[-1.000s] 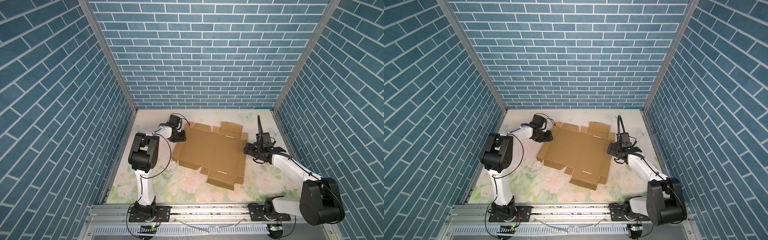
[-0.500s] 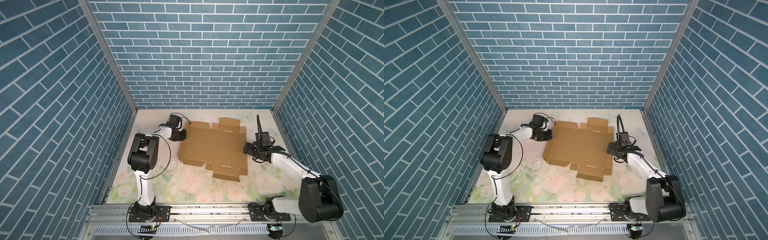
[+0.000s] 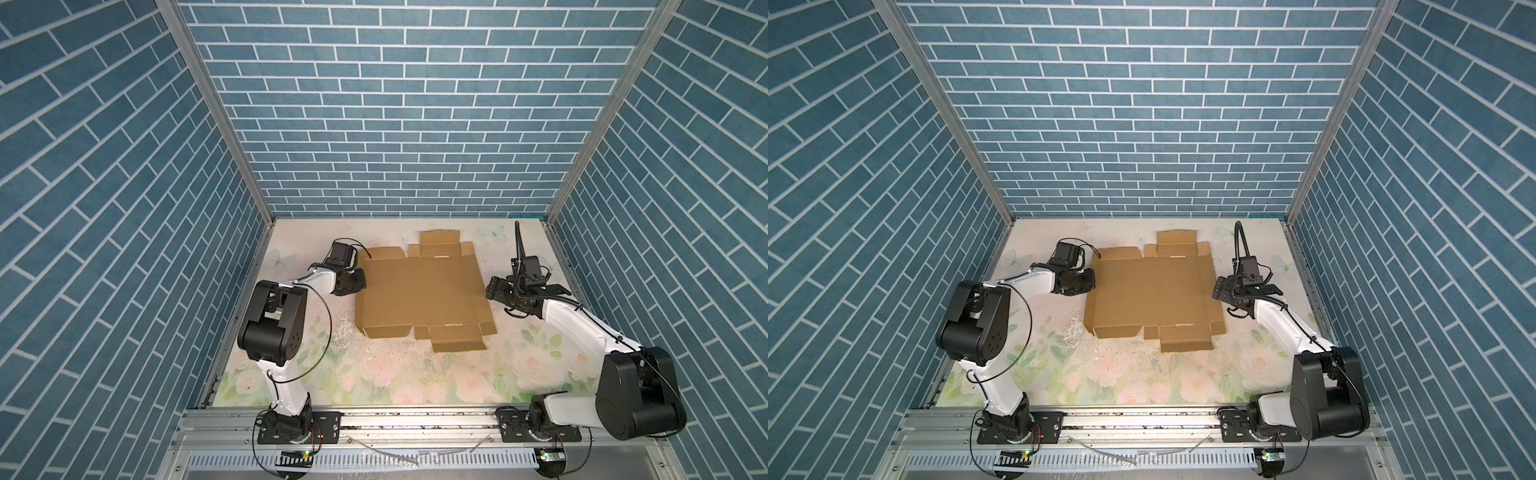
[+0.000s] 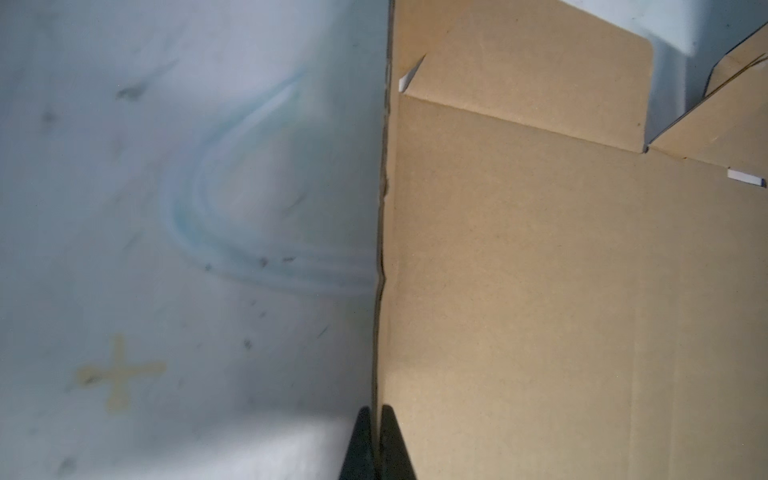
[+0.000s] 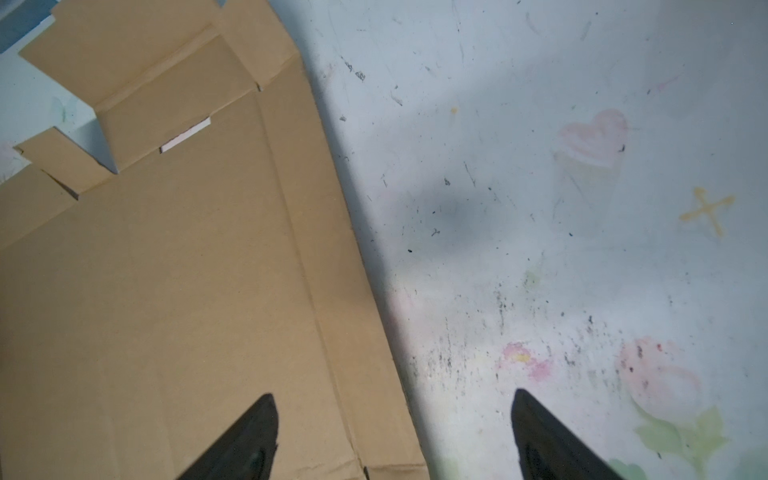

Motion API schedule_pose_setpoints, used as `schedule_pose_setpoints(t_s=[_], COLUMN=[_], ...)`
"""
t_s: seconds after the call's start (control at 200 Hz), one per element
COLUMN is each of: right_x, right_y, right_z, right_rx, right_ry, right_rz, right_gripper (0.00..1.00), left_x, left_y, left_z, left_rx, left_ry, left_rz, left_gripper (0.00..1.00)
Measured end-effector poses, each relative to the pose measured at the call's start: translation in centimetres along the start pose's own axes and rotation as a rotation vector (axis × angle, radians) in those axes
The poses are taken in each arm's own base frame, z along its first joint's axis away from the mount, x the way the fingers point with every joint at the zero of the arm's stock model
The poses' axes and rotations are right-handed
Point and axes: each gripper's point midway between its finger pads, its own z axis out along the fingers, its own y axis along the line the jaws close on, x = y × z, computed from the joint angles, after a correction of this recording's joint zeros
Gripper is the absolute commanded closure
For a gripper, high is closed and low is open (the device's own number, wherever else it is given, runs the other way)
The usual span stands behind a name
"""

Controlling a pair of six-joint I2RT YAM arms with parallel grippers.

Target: Fold the paper box

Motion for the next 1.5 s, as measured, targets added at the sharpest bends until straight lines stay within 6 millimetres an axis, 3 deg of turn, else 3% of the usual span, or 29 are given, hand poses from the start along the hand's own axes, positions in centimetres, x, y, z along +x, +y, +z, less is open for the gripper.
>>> schedule_pose_setpoints(t_s=[0.18, 0.385, 0.57, 0.79, 1.085, 1.285, 1.495], right_x=[-0.9, -0.7, 0.0, 0.9, 4.4, 5.6, 7.9], right_y=[0.4, 0.4, 1.1, 1.5, -0.8, -1.5, -2.4], right_z=[-0.3, 0.2, 0.7, -0.4, -1.7, -2.1, -1.3], right_rx=[-0.001, 0.006, -0.025, -0.055, -0.013, -0.01, 0.015], right_ry=[-0.009, 0.01, 0.051, 0.046, 0.072, 0.075, 0.12], right_rz=[0.001, 0.033, 0.096, 0.17, 0.254, 0.311, 0.375], right_gripper=[0.12, 0.12, 0.14, 0.14, 0.14, 0.14, 0.22], left_x=[2.9, 6.4, 8.7, 11.1, 11.0, 10.3, 9.6], left_y=[2.5, 2.7, 0.5, -2.4, -2.1, -1.7, -1.5], left_z=[-2.2, -4.2, -5.7, -6.8, -8.1, -9.1, -10.1], left_rx=[-0.062, -0.121, -0.125, -0.113, -0.133, -0.128, -0.143], left_ry=[-0.107, -0.23, -0.327, -0.391, -0.457, -0.501, -0.536], left_rz=[-0.175, -0.319, -0.378, -0.363, -0.394, -0.407, -0.357], left_gripper=[1.0, 1.0, 1.0, 1.0, 0.56, 0.46, 0.43])
